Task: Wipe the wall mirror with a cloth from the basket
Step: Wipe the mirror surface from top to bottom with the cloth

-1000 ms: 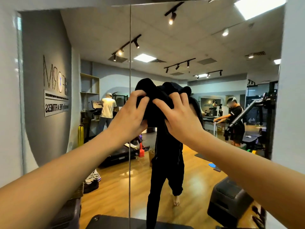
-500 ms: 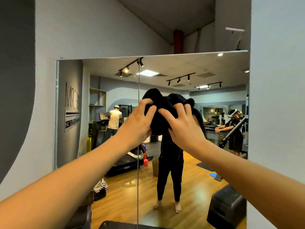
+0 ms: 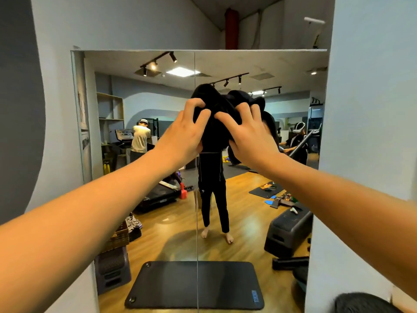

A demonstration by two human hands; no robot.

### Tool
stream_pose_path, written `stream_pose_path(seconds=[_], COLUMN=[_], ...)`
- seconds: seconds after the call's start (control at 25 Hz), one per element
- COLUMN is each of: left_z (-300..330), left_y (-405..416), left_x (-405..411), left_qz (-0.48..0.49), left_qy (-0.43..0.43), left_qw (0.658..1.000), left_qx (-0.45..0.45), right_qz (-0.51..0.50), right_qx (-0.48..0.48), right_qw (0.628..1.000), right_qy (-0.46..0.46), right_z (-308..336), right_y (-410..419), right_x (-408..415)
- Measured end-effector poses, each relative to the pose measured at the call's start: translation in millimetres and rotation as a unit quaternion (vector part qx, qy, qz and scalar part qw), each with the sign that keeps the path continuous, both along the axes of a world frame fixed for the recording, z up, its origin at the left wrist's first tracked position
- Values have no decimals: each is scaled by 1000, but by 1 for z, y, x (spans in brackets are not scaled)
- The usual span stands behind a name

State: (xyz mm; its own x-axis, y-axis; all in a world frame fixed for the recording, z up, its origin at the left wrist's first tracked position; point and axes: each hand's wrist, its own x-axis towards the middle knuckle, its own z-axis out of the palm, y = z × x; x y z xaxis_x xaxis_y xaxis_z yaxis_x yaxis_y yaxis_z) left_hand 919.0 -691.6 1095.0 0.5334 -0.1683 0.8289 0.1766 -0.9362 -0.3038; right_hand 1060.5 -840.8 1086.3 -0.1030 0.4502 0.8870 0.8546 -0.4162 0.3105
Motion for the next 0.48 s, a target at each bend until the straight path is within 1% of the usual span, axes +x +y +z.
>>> stream_pose_path(seconds=[0.2,0.32,0.48], left_z=[-2,0,-4], left_y=[9,12,23], left_x=[-44,-73,-129], left_qz=[14,38,109], left_qy=[6,-4,4], left_qw=[1000,999,994], left_qx=[6,-8,-16], right_qz=[19,48,106], right_qx=[0,4,4], right_qw=[1000,999,994], right_qy=[1,3,12], right_z=[-2,0,-5], right_y=[10,25,57], right_x=[-43,-65,-109])
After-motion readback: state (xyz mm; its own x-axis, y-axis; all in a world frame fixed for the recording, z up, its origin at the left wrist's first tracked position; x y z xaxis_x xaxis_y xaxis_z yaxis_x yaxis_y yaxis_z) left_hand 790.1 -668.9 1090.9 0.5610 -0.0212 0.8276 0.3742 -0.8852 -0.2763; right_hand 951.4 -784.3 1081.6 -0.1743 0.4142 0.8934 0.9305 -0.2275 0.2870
